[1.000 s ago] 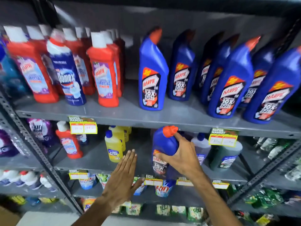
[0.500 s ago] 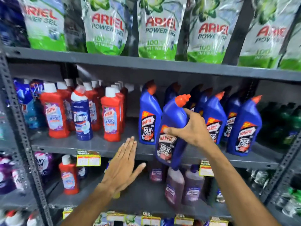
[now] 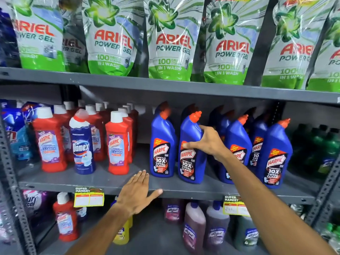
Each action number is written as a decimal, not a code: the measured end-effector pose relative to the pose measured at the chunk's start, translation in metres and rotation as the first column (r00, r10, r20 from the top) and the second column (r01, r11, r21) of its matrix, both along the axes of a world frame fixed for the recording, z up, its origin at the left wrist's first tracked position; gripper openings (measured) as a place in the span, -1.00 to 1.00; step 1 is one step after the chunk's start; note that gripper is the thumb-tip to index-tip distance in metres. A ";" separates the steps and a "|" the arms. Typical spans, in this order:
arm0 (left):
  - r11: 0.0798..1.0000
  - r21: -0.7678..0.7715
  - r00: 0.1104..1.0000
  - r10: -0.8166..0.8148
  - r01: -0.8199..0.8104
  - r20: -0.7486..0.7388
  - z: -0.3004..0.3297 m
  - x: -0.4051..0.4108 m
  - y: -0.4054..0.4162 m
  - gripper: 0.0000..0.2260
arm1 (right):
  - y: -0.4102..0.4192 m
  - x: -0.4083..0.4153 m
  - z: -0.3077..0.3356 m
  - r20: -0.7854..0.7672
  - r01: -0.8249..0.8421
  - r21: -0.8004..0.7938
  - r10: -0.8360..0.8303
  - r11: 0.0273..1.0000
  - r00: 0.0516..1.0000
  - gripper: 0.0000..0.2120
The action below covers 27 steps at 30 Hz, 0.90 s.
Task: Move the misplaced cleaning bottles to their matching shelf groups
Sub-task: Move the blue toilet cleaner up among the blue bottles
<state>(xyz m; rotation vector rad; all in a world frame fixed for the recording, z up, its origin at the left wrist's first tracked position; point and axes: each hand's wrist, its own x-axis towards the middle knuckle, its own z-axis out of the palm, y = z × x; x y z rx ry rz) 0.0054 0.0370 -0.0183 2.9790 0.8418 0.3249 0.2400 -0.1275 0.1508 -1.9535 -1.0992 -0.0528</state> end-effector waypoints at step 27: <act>0.995 0.092 0.999 0.037 -0.039 0.018 -0.008 0.007 0.001 0.11 | -0.007 0.017 -0.141 -0.423 0.002 0.309 0.135 0.951 0.896 -0.37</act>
